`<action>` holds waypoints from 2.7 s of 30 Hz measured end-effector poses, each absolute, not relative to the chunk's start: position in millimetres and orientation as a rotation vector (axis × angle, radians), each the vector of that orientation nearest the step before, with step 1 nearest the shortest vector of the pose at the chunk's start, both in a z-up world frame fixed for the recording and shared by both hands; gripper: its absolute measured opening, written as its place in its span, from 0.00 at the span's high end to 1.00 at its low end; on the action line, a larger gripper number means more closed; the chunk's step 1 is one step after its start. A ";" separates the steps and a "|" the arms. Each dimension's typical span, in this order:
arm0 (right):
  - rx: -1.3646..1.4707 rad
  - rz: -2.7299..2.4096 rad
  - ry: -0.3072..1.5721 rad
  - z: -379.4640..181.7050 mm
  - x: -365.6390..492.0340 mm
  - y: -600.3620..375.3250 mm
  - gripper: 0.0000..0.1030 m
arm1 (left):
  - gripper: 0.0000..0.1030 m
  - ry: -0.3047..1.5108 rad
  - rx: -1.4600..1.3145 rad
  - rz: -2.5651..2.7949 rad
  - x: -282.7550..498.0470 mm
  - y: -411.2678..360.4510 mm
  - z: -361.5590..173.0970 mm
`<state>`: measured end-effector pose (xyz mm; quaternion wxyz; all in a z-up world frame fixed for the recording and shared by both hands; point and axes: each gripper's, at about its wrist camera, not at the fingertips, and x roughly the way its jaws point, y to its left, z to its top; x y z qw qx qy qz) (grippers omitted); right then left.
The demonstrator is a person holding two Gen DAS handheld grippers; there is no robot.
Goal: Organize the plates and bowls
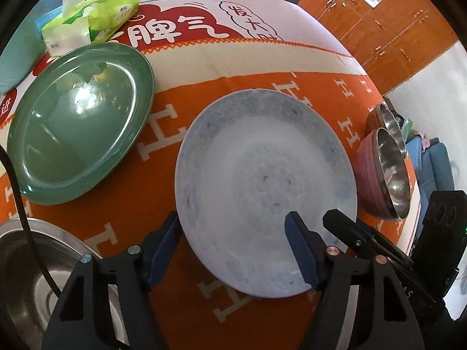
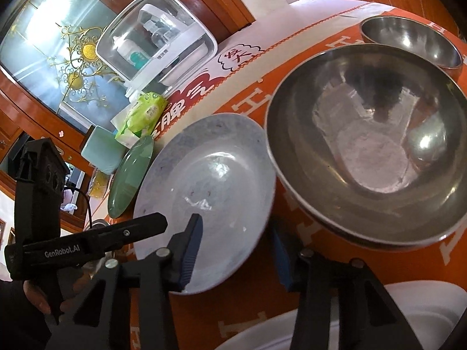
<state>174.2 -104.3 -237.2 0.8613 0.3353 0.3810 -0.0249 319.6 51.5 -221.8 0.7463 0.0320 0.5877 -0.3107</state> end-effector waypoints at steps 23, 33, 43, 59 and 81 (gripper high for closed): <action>0.701 -0.069 0.800 -242.6 174.8 -113.0 0.83 | 0.58 1.242 0.136 -0.658 322.3 51.7 -227.3; 0.696 -0.079 0.827 -239.4 172.5 -107.9 0.83 | 0.61 1.240 0.095 -0.665 321.8 60.5 -222.2; 0.646 -0.055 0.823 -225.1 170.4 -98.3 0.83 | 0.61 1.232 0.073 -0.676 317.3 70.8 -210.1; 0.587 -0.059 0.811 -197.7 151.2 -85.7 0.83 | 0.61 1.187 0.053 -0.716 299.6 82.7 -181.3; 0.549 -0.081 0.727 -160.0 81.1 -65.6 0.82 | 0.61 1.118 0.104 -0.755 236.1 97.7 -141.5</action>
